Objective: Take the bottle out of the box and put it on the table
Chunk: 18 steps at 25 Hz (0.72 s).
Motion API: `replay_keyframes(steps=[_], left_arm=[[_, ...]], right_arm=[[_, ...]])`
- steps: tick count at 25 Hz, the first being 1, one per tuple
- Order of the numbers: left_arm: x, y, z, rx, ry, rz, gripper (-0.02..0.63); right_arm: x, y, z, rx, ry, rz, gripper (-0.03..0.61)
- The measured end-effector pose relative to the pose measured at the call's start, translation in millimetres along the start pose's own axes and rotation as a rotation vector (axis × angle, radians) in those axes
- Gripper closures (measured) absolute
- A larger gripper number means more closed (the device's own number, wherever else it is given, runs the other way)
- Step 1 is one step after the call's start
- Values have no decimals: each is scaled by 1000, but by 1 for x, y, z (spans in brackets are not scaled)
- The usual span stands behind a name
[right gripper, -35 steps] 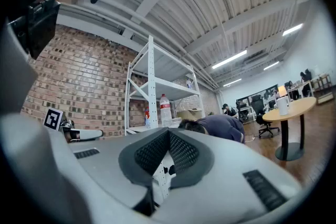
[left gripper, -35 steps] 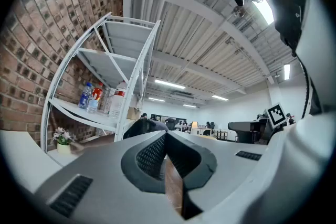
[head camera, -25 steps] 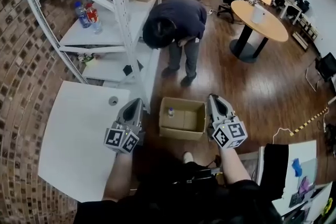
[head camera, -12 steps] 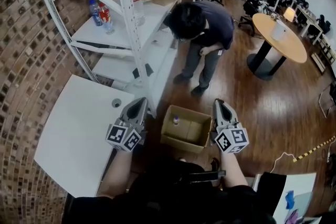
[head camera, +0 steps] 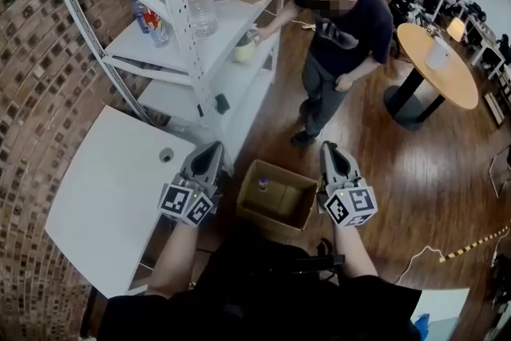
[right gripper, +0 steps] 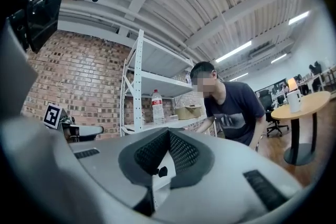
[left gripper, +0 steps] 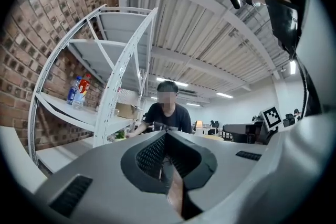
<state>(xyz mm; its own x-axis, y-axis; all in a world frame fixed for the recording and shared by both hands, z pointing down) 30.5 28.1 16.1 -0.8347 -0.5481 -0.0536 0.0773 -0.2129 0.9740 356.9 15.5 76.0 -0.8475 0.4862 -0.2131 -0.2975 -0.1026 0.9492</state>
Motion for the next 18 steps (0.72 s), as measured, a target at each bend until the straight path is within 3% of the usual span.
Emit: replay_keyframes(steps=[10,18], left_arm=[[28,6,0,47,-16,12,621],[53,44,6,168,-25,30,621]], right_arm=[[4,22,-28,59,9,-22,574],[25,65,-60,199,-44,-15,574]])
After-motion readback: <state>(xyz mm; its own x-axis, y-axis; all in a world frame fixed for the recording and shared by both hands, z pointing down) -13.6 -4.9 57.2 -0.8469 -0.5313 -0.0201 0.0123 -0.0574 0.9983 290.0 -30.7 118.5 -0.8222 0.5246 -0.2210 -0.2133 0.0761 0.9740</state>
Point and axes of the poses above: the fingertips, and each gripper's own axes: z backward along the fingers, x to its left, y out of its underside, the point moved 8 cm from there along z, backward along the fingers, and after that the axes turned 1 degree about z, right-handed, at the moved point
